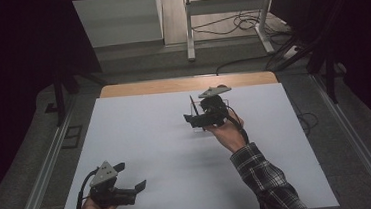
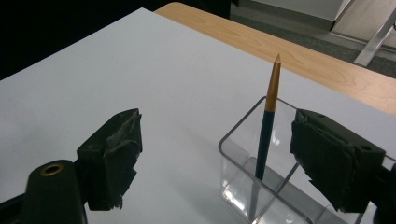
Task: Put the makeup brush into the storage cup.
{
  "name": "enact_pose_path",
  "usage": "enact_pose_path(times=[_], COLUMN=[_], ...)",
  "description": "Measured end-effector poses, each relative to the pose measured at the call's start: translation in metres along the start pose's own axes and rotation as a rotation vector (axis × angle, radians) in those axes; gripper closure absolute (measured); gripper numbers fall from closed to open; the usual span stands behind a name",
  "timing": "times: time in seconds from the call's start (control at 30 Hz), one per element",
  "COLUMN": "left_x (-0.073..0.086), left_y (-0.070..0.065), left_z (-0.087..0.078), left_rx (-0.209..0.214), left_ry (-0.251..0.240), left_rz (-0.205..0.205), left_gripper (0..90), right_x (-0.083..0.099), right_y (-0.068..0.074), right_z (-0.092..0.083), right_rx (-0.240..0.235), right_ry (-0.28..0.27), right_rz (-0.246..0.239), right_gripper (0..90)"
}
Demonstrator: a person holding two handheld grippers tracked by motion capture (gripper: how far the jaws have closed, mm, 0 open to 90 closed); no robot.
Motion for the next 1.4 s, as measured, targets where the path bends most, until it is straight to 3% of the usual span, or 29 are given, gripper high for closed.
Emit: enact_pose_path(times=[1.4], left_x=[0.001], left_y=[-0.001], left_z=[0.001], left_rx=[0.002], left_ry=[0.007], left_rz=[0.004], left_gripper=[2.6], right_x=[0.024], right_y=[0.002], right_z=[-0.023], right_rx=[-0.037], right_ry=[0.016], right_rz=[-0.024], right_gripper=[10.9])
Point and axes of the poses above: each handheld gripper's, and its own axes: z roughly forward along the jaws, x roughly out of its underside, y roughly to its left, the point moved 10 cm from there along z, roughly forward along the jaws, and after that the axes turned 11 degrees about -y, right-handed, at the moved point
